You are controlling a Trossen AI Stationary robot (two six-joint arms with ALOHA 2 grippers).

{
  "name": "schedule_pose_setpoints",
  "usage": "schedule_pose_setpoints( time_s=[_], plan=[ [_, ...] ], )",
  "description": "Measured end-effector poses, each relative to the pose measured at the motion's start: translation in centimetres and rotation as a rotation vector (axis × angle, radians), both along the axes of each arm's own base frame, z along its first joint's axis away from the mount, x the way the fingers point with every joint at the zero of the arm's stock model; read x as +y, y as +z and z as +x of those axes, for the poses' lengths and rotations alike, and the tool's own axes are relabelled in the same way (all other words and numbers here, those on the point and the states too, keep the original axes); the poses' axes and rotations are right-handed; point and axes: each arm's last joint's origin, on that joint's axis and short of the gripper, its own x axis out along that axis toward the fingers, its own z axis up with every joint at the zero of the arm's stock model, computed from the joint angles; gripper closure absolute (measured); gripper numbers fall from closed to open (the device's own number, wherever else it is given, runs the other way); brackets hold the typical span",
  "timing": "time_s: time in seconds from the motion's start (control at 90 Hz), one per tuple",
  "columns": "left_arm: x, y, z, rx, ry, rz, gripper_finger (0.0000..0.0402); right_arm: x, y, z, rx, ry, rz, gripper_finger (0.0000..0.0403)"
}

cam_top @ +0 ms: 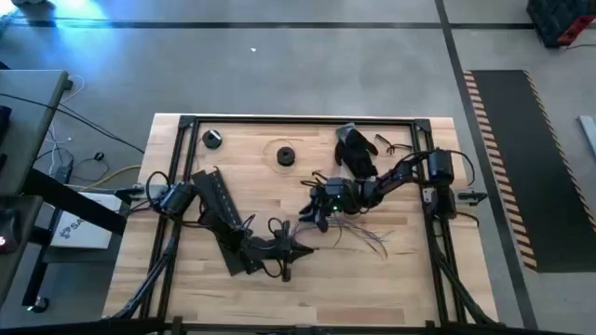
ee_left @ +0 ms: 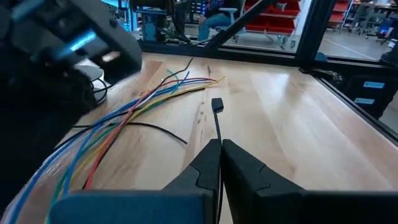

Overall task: Ziptie cables
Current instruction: Wrap the cables together using a black zip tie

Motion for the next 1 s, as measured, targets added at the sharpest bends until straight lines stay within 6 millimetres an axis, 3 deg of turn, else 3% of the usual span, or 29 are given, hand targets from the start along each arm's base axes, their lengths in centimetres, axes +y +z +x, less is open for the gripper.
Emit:
schedule_pose_setpoints(
  time_s=[0.411,0.767,1.0],
  plan=[
    [0.1,0.0,0.1,0.0,0.006,0.001,0.0402,0.8,1.1,0.6,-0.133,-0.091,-0.027,0.0264],
    [0.1,0.0,0.0,0.0,0.005,0.001,0.0402,-1.9,0.9,0.5,-0.093,-0.164,0.065,0.0143],
    [0.1,0.0,0.0,0.0,0.005,0.001,0.0402,-1.7,0.2,0.2,0.006,-0.334,0.075,0.0128]
  ],
)
